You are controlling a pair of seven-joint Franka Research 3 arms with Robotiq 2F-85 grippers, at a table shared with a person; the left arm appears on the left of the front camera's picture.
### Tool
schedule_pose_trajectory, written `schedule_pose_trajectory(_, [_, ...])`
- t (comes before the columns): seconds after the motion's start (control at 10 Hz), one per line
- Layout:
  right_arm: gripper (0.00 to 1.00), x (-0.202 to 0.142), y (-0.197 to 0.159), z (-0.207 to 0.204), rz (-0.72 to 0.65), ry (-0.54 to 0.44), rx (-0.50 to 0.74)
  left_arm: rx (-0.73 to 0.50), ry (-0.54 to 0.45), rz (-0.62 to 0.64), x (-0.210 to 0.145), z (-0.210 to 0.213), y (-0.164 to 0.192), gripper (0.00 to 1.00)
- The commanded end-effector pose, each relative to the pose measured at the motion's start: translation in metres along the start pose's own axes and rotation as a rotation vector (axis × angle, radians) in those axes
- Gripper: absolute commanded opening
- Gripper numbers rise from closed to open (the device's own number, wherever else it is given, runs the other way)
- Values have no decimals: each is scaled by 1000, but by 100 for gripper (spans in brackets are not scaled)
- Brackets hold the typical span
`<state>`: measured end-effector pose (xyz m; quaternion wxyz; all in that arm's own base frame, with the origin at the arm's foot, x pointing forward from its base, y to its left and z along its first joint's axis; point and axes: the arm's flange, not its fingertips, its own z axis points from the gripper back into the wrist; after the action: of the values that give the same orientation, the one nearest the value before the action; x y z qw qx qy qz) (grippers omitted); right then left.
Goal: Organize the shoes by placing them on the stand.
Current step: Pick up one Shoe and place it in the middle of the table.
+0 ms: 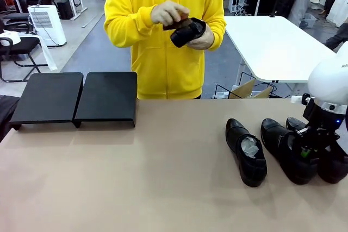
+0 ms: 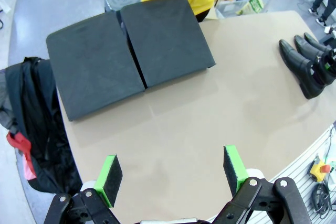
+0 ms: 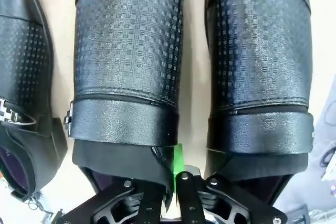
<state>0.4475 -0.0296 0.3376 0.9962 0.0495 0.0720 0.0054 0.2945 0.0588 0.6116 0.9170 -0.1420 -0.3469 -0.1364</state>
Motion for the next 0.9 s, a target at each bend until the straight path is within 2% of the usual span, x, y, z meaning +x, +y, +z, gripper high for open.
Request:
schedule_pose_trajectory(0.0, [0,6,-1,-1,21,2,12,-13,-4,-11,-1,0,0,100])
schedule_pose_trajectory(0.3, [0,-7,15,11,11,-52,29,-13,-4,-11,-1,0,0,100])
schedule_pose_trajectory(0.5, [0,-39,52,47,58,-249,32,-13,-4,-11,-1,0,0,100])
schedule_pose_trajectory(0.8, [0,-80,89,89,144,-420,72,-13,-4,-11,-1,0,0,100])
